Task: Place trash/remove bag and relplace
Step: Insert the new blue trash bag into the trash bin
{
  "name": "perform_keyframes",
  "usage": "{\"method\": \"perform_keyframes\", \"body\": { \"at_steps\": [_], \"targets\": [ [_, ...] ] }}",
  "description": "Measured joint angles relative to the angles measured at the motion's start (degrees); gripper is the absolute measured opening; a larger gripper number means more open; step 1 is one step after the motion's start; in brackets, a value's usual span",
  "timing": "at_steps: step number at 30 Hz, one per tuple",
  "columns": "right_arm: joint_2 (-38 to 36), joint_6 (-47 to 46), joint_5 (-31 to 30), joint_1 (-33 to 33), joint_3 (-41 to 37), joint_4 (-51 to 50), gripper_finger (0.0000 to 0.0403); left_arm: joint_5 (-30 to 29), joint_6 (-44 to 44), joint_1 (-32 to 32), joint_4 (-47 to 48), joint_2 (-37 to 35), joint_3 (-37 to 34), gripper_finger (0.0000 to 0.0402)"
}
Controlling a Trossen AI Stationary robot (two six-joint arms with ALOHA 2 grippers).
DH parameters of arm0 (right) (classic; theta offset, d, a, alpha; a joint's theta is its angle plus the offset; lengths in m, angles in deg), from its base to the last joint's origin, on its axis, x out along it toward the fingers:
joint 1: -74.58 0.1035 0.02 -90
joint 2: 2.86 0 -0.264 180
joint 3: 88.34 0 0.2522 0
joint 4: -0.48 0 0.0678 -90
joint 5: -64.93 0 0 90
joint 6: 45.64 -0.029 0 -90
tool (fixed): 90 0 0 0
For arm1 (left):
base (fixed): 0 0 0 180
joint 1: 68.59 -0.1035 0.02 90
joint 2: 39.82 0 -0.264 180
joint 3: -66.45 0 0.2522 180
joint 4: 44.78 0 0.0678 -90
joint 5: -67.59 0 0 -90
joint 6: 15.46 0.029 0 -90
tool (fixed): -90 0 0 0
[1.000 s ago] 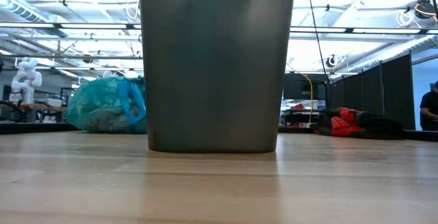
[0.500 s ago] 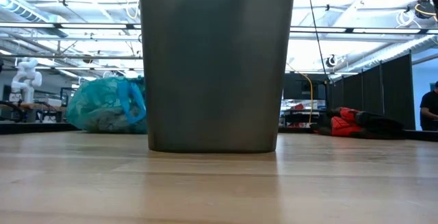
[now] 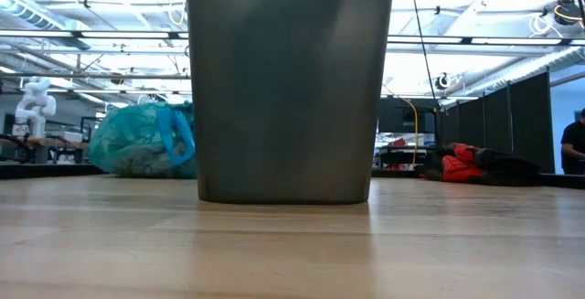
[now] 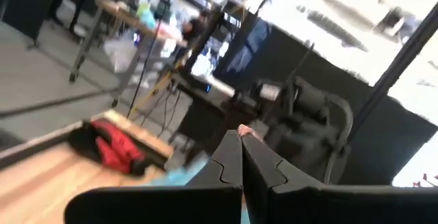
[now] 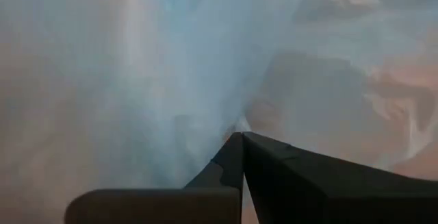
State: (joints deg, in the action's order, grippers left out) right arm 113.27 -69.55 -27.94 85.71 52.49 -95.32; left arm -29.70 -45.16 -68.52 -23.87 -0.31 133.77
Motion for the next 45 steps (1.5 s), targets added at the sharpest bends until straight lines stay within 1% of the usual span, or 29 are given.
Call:
{"method": "perform_keyframes", "body": {
  "at_steps": [6,8,11,13,17,20,23,26,28,30,32,33,34,35,36,38,39,41,43,45],
  "targets": [
    [-2.14,0.2,0.35,0.25,0.0,3.84,0.0,8.28,-0.04,0.02,0.31,0.47,0.0,0.0],
    [-3.19,-1.11,0.45,0.05,0.0,4.48,0.0,10.76,-0.1,0.0,0.18,1.12,0.0,0.0008],
    [-4.91,-3.32,0.44,-0.75,0.0,5.82,0.0003,14.69,-1.69,0.02,-1.25,1.67,0.0,0.0037],
    [-6.13,-4.46,0.4,-1.42,0.0,6.67,0.0013,15.88,-2.82,0.0,-2.13,2.02,0.0,0.0064],
    [-7.8,-6.74,0.26,-2.37,0.04,7.21,0.0051,15.79,-2.77,0.0,-2.68,2.1,0.0,0.0123],
    [-8.41,-7.89,0.26,-2.81,0.04,7.09,0.0088,13.41,-1.66,0.0,-2.77,2.1,0.0,0.016],
    [-8.9,-8.45,0.26,-2.86,0.04,7.19,0.0121,11.36,1.71,-0.05,-1.77,2.09,0.94,0.0182],
    [-8.93,-8.45,0.31,-2.84,0.04,7.73,0.0144,7.91,3.66,-0.04,1.21,1.47,2.26,0.0188],
    [-8.93,-8.47,0.98,-2.84,0.04,8.43,0.0154,3.56,3.07,-0.04,8.63,0.98,2.74,0.0183],
    [-8.93,-8.47,1.63,-2.84,0.04,8.81,0.0159,-1.91,1.36,-0.11,20.59,0.42,2.84,0.0171],
    [-8.91,-8.47,1.7,-2.84,0.04,9.01,0.0161,-9.01,0.11,-0.17,33.43,0.26,2.77,0.0148],
    [-8.91,-8.47,1.7,-2.84,0.04,9.06,0.0161,-12.19,0.09,-0.2,37.62,0.52,2.41,0.0134],
    [-8.91,-8.47,1.68,-2.84,0.04,9.03,0.016,-14.8,0.12,-0.26,39.42,1.04,1.61,0.0117],
    [-8.91,-8.44,1.66,-2.84,0.04,9.03,0.0157,-15.91,0.22,-0.45,39.23,1.72,0.53,0.0099],
    [-8.91,-8.41,1.64,-2.84,0.04,9.05,0.0152,-15.44,0.57,-0.55,37.06,2.39,-0.74,0.0079],
    [-8.89,-8.37,1.64,-2.84,0.04,9.03,0.0139,-11.08,3.05,-0.9,29.9,3.64,-3.21,0.0032],
    [-8.89,-8.36,1.6,-2.87,0.04,9.05,0.0131,-9.33,4.28,-1.15,25.95,4.08,-4.51,0.0017],
    [-8.89,-8.25,1.51,-3.12,0.04,9.08,0.0114,-7.88,5.44,-1.97,20.23,5.32,-6.55,0.0008],
    [-8.89,-8.24,1.49,-3.28,0.04,9.1,0.0098,-7.04,6.05,-3.23,17.28,6.49,-7.68,0.0004],
    [-8.89,-8.23,1.45,-3.32,0.04,9.26,0.0081,-3.44,6.02,-4.51,15.31,7.52,-7.94,0.0002]
  ]
}}
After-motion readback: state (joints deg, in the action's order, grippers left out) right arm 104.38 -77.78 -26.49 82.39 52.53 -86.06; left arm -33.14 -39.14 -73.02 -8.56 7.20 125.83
